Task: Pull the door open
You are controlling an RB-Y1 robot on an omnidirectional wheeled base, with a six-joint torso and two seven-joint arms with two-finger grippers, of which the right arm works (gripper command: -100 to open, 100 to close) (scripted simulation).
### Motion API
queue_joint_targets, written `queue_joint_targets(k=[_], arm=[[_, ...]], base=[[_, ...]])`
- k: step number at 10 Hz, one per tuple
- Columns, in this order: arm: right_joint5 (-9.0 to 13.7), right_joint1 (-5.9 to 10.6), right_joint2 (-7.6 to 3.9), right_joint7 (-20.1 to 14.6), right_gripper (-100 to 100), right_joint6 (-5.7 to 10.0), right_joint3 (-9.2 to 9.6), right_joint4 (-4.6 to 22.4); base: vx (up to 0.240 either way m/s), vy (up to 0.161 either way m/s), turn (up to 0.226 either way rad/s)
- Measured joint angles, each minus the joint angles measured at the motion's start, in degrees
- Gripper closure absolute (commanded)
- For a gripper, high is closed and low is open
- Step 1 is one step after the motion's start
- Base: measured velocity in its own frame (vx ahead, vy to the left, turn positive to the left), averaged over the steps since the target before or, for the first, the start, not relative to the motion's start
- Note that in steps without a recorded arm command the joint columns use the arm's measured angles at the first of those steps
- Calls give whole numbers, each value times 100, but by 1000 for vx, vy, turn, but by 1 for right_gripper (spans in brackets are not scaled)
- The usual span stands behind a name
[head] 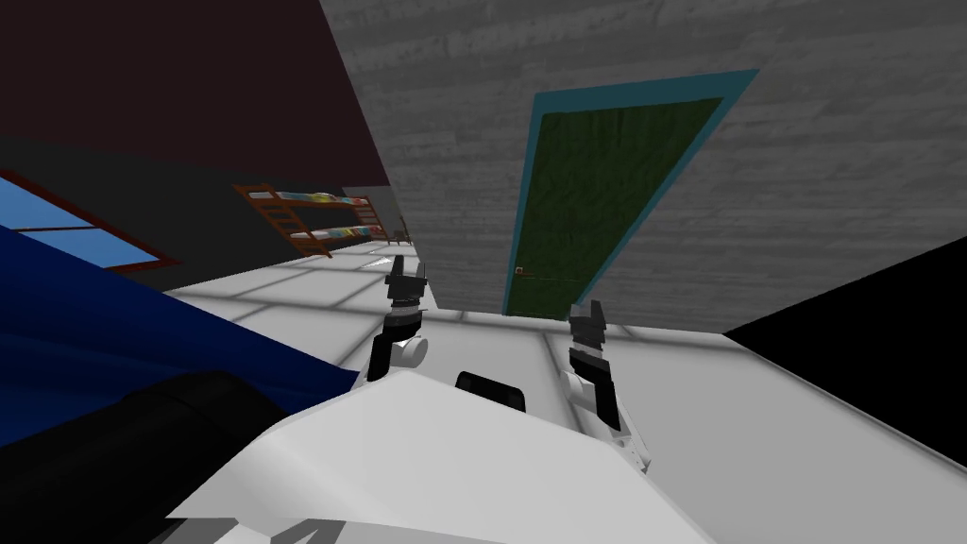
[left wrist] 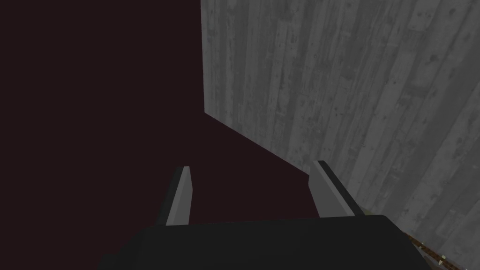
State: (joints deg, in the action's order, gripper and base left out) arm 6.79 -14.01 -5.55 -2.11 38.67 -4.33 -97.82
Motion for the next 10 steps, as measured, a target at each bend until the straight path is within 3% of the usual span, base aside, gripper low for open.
queue_joint_targets(k=[6, 10], arm=[[68, 387, -68, 50, -100, 114, -114, 1079], [97, 533, -80, 81, -100, 153, -159, 1571]], base=[[93, -22, 118], [77, -26, 93]])
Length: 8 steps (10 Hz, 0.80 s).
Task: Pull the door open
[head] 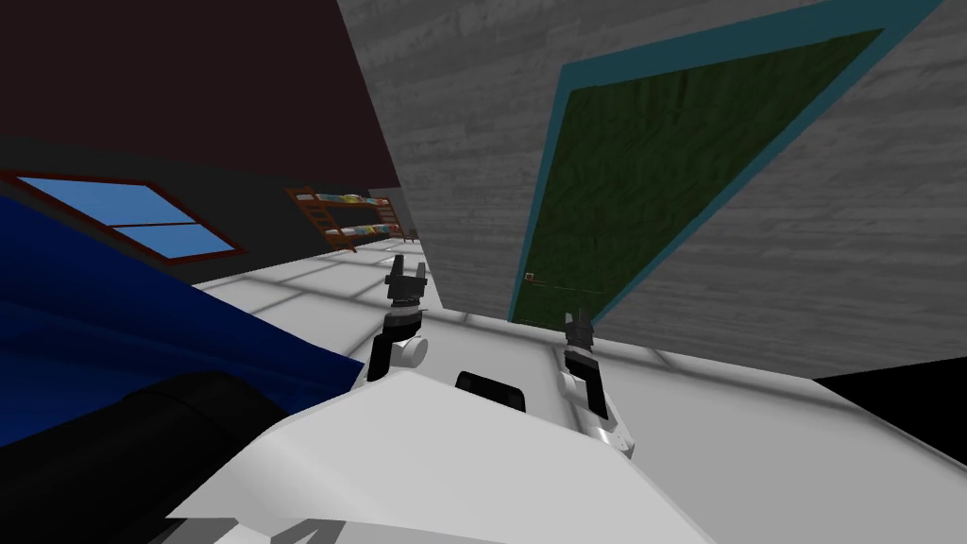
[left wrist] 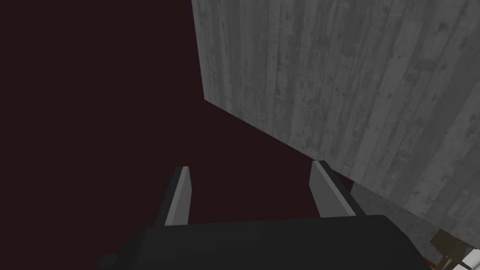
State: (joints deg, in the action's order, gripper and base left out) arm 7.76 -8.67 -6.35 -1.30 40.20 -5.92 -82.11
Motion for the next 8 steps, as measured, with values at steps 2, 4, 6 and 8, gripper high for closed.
queue_joint_targets(k=[2, 4, 6, 8], arm=[[10, 84, -1, 20, -100, 48, -19, 255], [34, 202, -36, 20, -100, 78, -57, 569], [50, 309, -37, 35, -100, 134, -84, 910], [68, 433, -46, 54, -100, 230, -115, 1321]], base=[[52, -17, 49], [78, -30, 128], [93, -40, 112], [97, -28, 103]])
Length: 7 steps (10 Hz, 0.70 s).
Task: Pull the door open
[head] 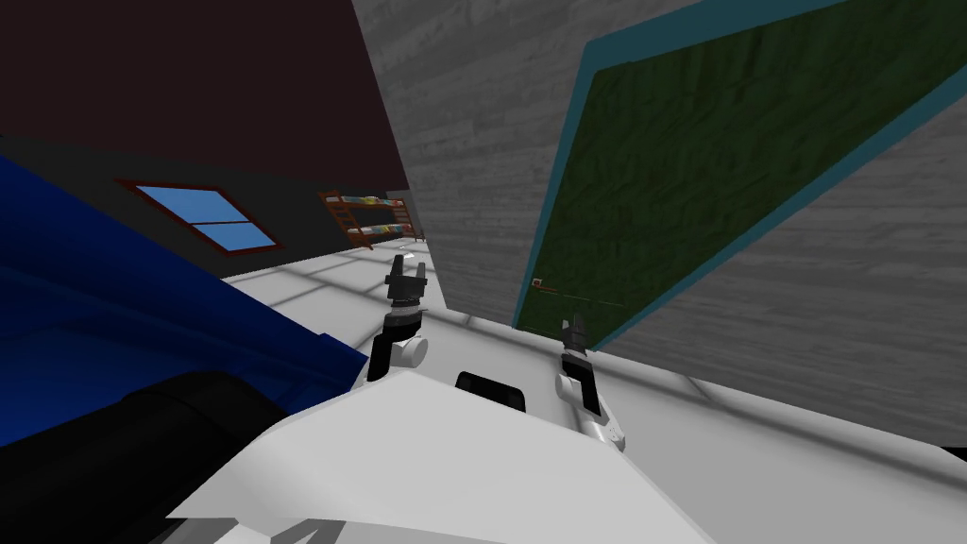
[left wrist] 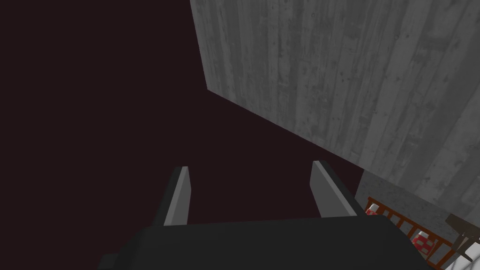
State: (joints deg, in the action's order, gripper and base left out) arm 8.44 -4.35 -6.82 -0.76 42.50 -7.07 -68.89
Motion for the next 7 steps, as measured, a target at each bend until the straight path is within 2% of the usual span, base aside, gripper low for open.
queue_joint_targets(k=[2, 3, 5, 7], arm=[[21, 85, -13, 14, -100, -6, -32, 263], [33, 181, -23, 24, -100, 4, -55, 459], [47, 214, -6, 55, -100, -26, -77, 633], [59, 325, -22, 62, -100, 39, -100, 915]], base=[[101, -36, 97], [92, -46, 149], [67, -43, 64], [49, -26, 81]])
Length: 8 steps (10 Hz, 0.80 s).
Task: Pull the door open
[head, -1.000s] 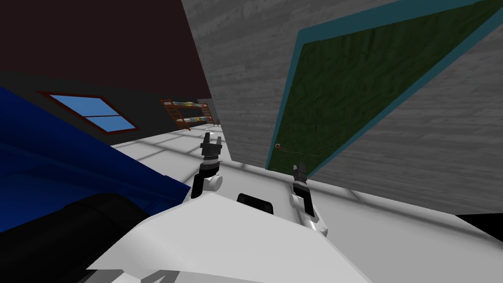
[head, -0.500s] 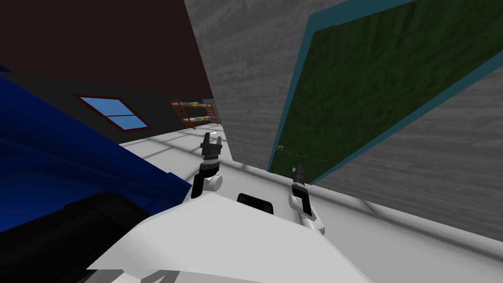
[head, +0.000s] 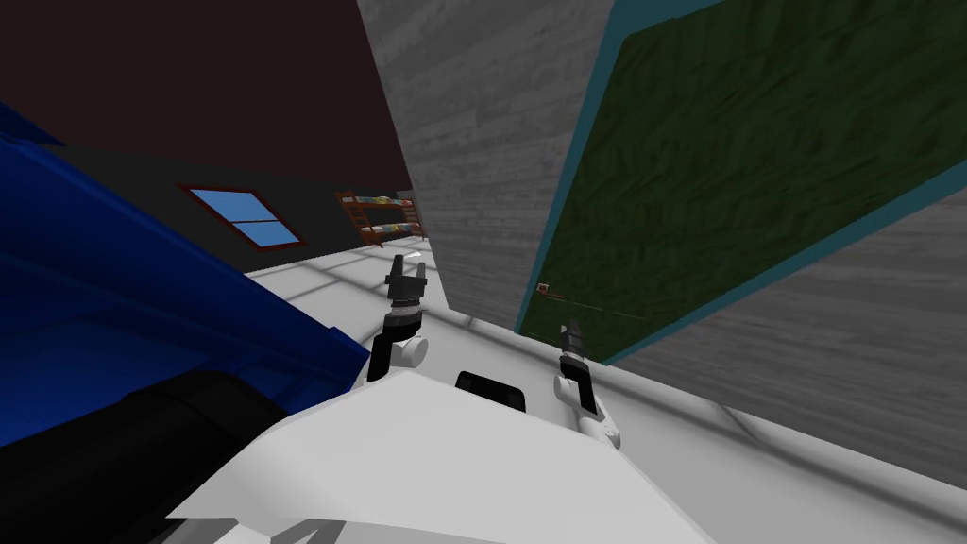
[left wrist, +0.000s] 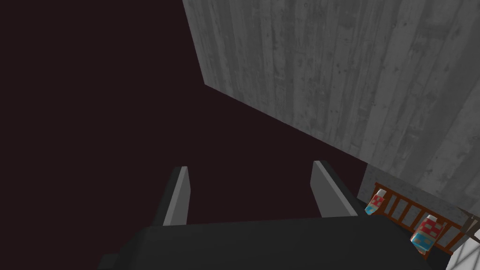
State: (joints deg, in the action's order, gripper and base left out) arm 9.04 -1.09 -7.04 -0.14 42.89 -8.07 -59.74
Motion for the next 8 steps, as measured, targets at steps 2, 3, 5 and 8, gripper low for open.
queue_joint_targets(k=[2, 3, 5, 8], arm=[[17, 79, -10, 6, -100, 28, -27, 251], [24, 115, 3, 27, -100, 15, -40, 357], [35, 203, -12, 32, -100, 68, -58, 592], [58, 357, -21, 48, -100, 134, -97, 1015]], base=[[77, -43, 102], [61, -33, 29], [51, -29, 72], [80, -42, 86]])
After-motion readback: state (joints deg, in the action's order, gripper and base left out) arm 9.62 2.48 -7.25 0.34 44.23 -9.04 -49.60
